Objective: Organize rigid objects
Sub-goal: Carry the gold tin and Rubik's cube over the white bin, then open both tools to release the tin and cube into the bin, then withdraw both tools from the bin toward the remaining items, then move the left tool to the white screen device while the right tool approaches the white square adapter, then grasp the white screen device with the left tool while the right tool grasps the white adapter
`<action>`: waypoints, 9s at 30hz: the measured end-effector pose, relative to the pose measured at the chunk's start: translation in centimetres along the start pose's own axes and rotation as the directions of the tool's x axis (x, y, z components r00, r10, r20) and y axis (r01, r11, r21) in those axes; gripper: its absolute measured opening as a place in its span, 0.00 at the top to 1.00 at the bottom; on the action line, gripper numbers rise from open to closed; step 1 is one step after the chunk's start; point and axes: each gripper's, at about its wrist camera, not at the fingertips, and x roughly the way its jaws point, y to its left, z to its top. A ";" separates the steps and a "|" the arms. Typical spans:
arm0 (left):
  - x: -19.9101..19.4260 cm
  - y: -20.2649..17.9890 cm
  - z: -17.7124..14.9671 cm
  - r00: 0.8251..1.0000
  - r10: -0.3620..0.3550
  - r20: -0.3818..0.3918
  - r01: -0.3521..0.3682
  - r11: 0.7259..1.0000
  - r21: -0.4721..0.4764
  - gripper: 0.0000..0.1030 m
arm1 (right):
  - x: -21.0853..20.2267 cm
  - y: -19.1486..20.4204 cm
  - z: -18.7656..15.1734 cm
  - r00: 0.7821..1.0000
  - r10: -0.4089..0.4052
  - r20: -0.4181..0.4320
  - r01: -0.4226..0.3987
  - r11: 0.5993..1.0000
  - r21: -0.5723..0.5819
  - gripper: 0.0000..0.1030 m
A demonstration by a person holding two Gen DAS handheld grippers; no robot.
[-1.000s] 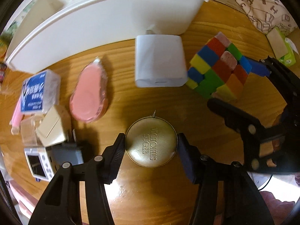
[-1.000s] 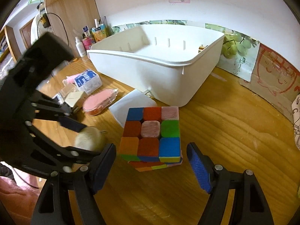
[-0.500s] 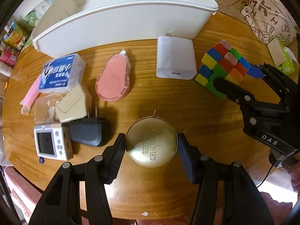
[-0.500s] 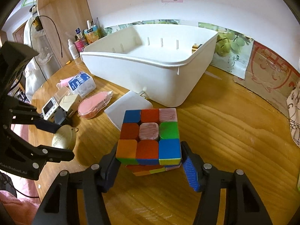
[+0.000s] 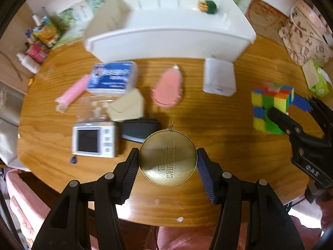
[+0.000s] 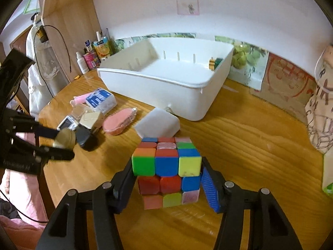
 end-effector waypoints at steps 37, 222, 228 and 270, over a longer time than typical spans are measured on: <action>-6.1 7.0 16.2 0.949 -0.067 0.308 0.015 0.986 0.169 0.43 | -2.6 3.1 14.5 0.957 -0.162 0.242 0.162 0.987 0.020 0.44; 11.3 18.2 2.0 0.930 -0.336 -0.147 0.051 0.515 -0.856 0.16 | 11.2 2.1 6.1 0.966 -0.039 -0.255 0.121 0.942 0.313 0.25; 11.5 17.8 3.0 0.941 -0.266 -0.207 -0.021 0.567 -0.824 0.15 | 11.5 2.0 6.1 0.962 -0.052 -0.270 0.135 0.945 0.298 0.33; 8.0 20.6 -8.2 0.927 -0.355 -0.119 0.096 0.533 -0.841 0.33 | 8.2 0.2 3.9 0.959 -0.045 -0.281 0.142 0.932 0.332 0.42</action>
